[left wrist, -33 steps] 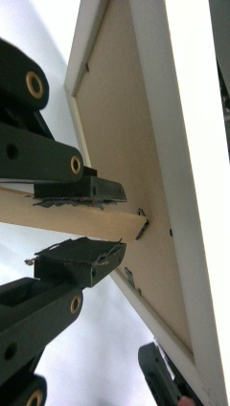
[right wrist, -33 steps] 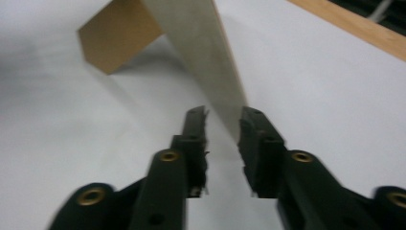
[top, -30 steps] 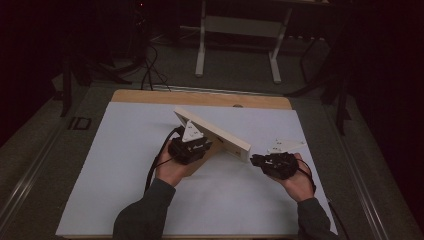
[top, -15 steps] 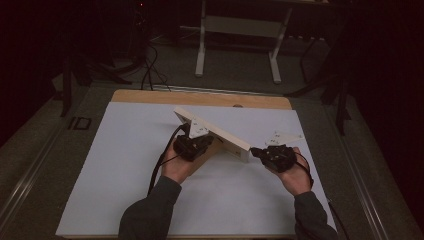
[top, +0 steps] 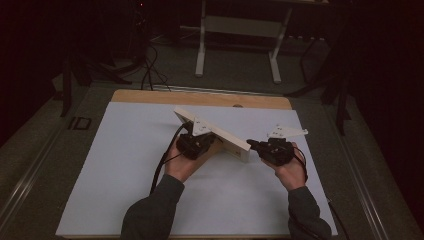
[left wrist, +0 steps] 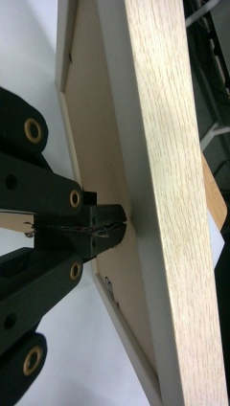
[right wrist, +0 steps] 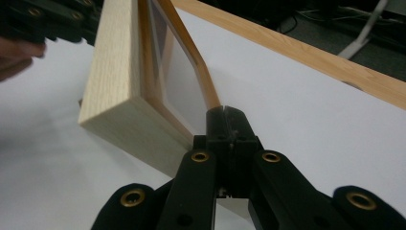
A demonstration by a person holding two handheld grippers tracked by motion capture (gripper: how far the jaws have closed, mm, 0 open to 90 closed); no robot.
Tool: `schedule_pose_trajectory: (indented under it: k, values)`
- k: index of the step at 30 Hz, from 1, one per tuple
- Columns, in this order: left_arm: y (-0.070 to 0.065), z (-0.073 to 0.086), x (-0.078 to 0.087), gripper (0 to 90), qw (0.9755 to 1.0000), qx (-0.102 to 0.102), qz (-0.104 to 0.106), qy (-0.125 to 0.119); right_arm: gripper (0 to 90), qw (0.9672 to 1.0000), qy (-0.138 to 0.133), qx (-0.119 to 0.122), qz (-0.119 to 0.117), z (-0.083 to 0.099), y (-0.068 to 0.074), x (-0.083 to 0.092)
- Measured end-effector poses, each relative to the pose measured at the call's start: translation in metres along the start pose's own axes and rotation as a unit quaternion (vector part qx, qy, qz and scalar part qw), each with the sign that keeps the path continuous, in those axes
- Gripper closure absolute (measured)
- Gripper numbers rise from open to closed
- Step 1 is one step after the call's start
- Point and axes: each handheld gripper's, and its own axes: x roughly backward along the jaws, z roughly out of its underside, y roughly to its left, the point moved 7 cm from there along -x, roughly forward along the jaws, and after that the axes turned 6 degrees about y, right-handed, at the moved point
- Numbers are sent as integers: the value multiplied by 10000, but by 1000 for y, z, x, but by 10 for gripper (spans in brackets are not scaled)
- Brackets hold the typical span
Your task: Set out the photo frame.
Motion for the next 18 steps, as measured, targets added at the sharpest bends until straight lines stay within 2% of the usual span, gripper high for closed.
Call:
schedule_pose_trajectory:
  k: [10, 18]
  values:
    - [0, -1, -1, 900, 10000, -5, -27, 42, 900, 9999, -10, -71, -91, 0, 1, -1]
    - [2, -1, -2, 900, 10000, 7, -56, 80, 900, 9999, -4, -9, -152, -2, 5, -4]
